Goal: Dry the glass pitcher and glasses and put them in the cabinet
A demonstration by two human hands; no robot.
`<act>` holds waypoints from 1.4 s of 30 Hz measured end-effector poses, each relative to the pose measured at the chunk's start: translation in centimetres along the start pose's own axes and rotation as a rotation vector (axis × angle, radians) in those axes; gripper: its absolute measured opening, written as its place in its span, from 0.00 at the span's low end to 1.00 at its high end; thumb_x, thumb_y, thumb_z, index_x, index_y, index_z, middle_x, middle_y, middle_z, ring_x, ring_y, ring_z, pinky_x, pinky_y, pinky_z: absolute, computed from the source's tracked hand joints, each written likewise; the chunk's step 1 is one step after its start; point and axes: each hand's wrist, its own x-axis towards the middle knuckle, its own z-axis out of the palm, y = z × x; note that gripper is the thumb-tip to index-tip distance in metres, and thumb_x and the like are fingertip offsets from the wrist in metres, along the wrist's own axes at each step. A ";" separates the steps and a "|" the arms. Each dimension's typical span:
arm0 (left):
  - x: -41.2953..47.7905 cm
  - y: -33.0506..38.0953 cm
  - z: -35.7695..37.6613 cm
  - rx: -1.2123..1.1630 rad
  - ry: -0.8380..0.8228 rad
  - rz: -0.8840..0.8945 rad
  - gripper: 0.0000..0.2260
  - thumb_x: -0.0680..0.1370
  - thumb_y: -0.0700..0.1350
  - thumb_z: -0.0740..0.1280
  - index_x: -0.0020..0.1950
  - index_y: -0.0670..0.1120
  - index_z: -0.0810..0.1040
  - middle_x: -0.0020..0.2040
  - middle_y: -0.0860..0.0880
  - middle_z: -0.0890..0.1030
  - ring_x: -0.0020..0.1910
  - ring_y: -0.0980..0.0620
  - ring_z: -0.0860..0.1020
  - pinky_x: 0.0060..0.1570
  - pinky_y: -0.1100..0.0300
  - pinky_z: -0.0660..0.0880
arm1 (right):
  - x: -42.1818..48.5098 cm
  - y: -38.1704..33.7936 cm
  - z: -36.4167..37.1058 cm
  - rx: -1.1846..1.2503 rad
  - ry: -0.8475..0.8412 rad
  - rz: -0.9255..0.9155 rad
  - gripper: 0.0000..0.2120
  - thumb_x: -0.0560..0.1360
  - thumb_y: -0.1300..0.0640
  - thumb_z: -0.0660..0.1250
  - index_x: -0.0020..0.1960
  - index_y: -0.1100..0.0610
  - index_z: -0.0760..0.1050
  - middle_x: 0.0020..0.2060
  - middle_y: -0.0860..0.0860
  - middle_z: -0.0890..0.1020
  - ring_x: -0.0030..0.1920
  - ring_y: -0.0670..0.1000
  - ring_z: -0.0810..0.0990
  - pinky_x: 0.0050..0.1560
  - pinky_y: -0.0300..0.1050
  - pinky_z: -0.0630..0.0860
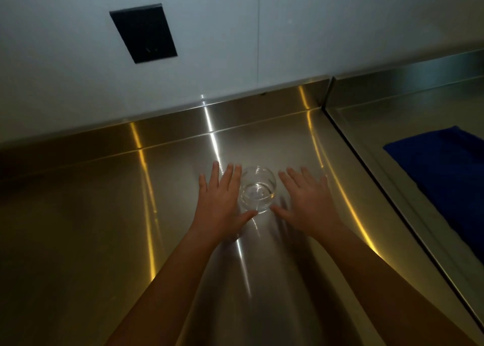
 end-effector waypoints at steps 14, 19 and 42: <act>2.0 0.5 2.6 -0.884 -0.016 -0.177 0.52 0.57 0.62 0.75 0.74 0.49 0.54 0.66 0.60 0.65 0.68 0.58 0.64 0.67 0.62 0.60 | 2.2 1.1 1.9 0.213 -0.081 -0.113 0.50 0.61 0.25 0.45 0.75 0.51 0.50 0.74 0.48 0.58 0.75 0.53 0.50 0.70 0.61 0.46; 2.3 0.3 3.7 -1.057 -0.026 -0.195 0.50 0.57 0.52 0.77 0.74 0.49 0.56 0.66 0.57 0.67 0.64 0.60 0.68 0.57 0.78 0.64 | 2.2 1.2 1.9 0.395 -0.141 -0.100 0.45 0.68 0.33 0.64 0.75 0.49 0.48 0.74 0.45 0.57 0.75 0.48 0.48 0.72 0.57 0.44; -0.9 2.0 -1.1 -1.190 0.204 -0.176 0.36 0.53 0.53 0.78 0.59 0.57 0.70 0.59 0.55 0.76 0.58 0.60 0.75 0.52 0.70 0.72 | -0.3 0.0 -2.7 1.209 -0.157 -0.059 0.37 0.61 0.48 0.77 0.64 0.35 0.62 0.63 0.34 0.70 0.63 0.33 0.68 0.59 0.27 0.64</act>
